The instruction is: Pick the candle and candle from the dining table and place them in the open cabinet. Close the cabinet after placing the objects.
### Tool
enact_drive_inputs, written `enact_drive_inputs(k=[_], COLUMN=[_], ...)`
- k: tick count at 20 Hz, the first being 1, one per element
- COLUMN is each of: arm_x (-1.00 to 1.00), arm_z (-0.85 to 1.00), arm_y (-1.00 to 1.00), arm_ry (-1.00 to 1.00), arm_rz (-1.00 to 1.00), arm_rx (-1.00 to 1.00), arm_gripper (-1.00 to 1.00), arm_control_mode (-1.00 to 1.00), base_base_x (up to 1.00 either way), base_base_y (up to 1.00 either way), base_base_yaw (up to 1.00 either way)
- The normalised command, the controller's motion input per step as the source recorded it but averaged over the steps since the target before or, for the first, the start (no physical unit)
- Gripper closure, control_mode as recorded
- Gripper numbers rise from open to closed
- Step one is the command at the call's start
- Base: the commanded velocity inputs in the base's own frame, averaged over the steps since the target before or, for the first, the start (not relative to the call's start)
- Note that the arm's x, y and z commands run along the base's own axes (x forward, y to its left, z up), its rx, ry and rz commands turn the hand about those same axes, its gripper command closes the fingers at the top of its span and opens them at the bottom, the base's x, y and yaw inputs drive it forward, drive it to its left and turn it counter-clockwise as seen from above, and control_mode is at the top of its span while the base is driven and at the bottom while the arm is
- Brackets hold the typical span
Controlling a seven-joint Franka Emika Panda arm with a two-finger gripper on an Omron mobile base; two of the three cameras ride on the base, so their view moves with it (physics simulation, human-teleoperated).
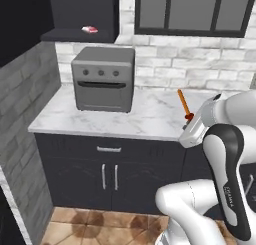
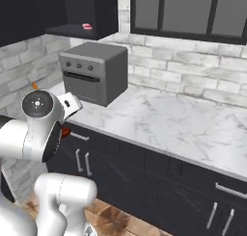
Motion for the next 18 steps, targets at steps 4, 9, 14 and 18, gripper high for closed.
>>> enact_drive_inputs(k=[4, 9, 14, 18], arm_x=[0.00, 0.00, 0.00, 0.00], arm_z=[0.00, 0.00, 0.00, 0.00], arm_y=[0.00, 0.00, 0.00, 0.00], arm_ry=[0.00, 0.00, 0.00, 0.00], arm_rz=[0.00, 0.00, 0.00, 0.00], arm_rx=[0.00, 0.00, 0.00, 0.00], arm_gripper=[1.00, 1.00, 1.00, 1.00], arm_control_mode=[1.00, 1.00, 1.00, 1.00], base_base_x=[0.49, 0.54, 0.54, 0.47], base_base_y=[0.49, 0.41, 0.34, 0.31], base_base_yaw=[-0.18, -0.13, -0.10, -0.10])
